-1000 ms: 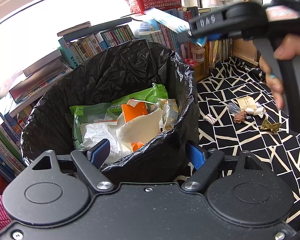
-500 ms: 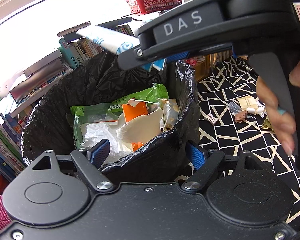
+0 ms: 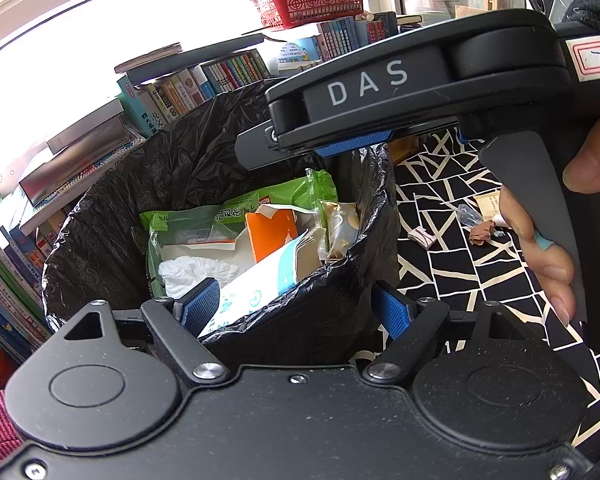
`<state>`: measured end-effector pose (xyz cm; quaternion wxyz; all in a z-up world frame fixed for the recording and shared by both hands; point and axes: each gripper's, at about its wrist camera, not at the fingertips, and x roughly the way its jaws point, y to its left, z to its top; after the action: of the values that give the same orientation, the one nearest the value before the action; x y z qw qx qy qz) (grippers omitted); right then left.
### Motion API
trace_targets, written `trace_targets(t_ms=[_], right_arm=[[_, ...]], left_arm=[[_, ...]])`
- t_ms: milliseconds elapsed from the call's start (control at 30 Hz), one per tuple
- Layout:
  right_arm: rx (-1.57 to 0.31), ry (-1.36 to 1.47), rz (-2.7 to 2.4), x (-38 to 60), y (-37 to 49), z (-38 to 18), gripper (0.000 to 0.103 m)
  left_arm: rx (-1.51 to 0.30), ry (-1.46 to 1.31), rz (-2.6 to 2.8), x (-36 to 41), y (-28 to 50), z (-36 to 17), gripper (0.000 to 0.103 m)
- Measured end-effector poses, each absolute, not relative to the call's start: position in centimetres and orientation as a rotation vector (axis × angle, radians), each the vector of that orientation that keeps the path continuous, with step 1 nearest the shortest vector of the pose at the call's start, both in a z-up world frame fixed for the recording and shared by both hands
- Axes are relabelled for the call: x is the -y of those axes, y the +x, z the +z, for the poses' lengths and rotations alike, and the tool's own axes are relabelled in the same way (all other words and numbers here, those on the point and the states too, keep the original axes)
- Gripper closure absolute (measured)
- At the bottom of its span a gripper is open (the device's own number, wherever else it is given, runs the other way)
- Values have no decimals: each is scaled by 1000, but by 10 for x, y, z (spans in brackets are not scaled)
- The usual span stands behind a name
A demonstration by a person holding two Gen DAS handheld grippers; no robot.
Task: Collect trash
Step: 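Open the right gripper to drop the packet into the bin, then move the right gripper down to the gold foil wrapper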
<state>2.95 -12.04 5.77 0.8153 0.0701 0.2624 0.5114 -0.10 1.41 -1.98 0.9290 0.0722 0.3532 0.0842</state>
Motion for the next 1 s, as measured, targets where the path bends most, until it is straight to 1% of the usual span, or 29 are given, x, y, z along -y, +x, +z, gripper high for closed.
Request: trace_targets(t_ms=[167,300,500,1000], right_arm=[[-551,154,1064,125,32,58,28],[-534,162,1018,131,37,60,24],[-530,189,896,150,55,59,21],[-630,163,309,226,124,35,18]], left_arm=[[-723,148,172,-14,-1,-20,22],[-724,148,172,-14,-1,-20,22],[-724,148,172,-14,-1,-20,22],[-723,142,167,-15,-3,-20,22]])
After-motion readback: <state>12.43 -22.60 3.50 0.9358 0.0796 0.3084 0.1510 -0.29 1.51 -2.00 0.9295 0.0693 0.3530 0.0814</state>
